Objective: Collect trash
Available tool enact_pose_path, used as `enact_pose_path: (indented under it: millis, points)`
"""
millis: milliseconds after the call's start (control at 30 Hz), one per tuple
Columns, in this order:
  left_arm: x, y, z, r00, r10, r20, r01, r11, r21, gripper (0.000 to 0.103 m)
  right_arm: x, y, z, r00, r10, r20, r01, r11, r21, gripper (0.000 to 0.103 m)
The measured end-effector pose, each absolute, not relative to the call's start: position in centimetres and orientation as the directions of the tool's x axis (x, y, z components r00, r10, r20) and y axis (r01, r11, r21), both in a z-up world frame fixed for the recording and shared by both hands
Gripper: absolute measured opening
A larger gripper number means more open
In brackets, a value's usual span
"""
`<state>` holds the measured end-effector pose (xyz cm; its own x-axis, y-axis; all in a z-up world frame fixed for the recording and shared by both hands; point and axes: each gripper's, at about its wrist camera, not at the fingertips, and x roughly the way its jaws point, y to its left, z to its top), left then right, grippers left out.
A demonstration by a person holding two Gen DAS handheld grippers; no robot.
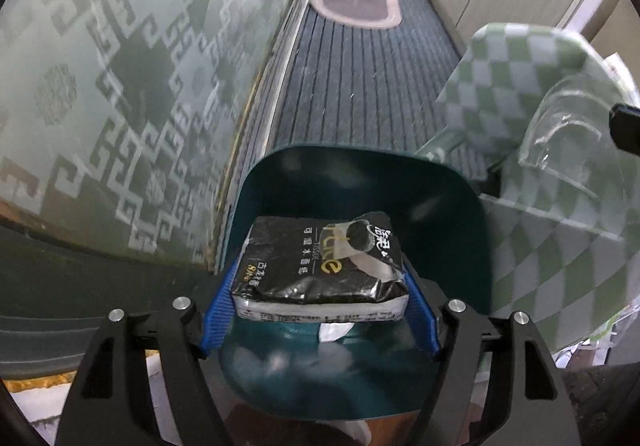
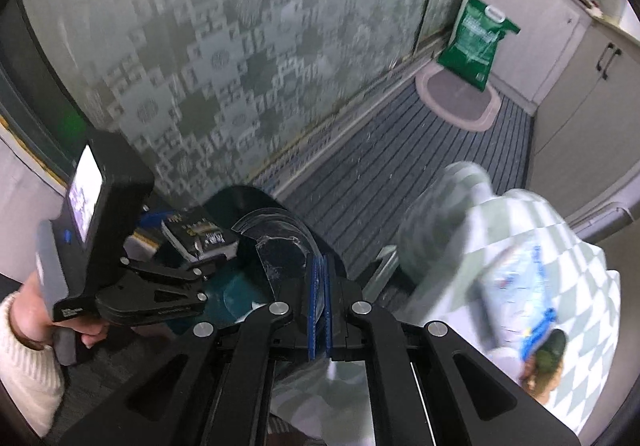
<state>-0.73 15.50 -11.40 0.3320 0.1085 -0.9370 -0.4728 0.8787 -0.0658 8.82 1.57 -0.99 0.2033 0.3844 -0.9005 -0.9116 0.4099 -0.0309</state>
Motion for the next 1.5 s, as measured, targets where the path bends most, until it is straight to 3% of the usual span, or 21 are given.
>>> enact_pose_path:
  millis: [300, 733, 767, 800, 867, 1200, 1500]
  points:
    - [-2.1, 15.9, -11.2, 0.326, 0.111, -0.939, -0.472, 0.879, -0.06, 0.086, 8.7, 3.8, -5.3, 0.173, 0.262, -0.949, -0.917, 0.395, -0.057, 0.003]
    - [-3.2, 15.5, -9.1, 0.361, 0.129, -0.924, -0.452, 0.891, -0.052, 0.087, 7.2, 5.8, -7.9, 0.128, 0.186, -0.974, -0.931, 0.36, -0.054, 0.003]
    - [-3.2, 15.6, -8.9, 0.364, 0.13, -0.922, -0.452, 0.891, -0.052, 0.087, 7.3, 5.8, -8.0, 0.125, 0.184, -0.975, -0.93, 0.364, -0.051, 0.011]
    - [-3.3, 15.6, -8.7, 0.37, 0.133, -0.919, -0.452, 0.891, -0.053, 0.087, 7.3, 5.8, -8.0, 0.121, 0.181, -0.976, -0.929, 0.366, -0.047, 0.028]
    - [-3.5, 15.5, -8.0, 0.389, 0.14, -0.911, -0.45, 0.891, -0.055, 0.087, 7.2, 5.8, -8.1, 0.113, 0.184, -0.976, -0.929, 0.368, -0.038, 0.042]
    - [-4.9, 15.4, -4.0, 0.538, 0.202, -0.818, -0.444, 0.893, -0.071, 0.083, 7.2, 5.9, -6.8, 0.1, 0.239, -0.966, -0.927, 0.375, -0.004, 0.042]
    - [-5.8, 14.4, -0.8, 0.683, 0.223, -0.695, -0.409, 0.906, -0.112, 0.08, 8.5, 3.8, -2.1, 0.151, 0.392, -0.907, -0.901, 0.431, 0.037, 0.044]
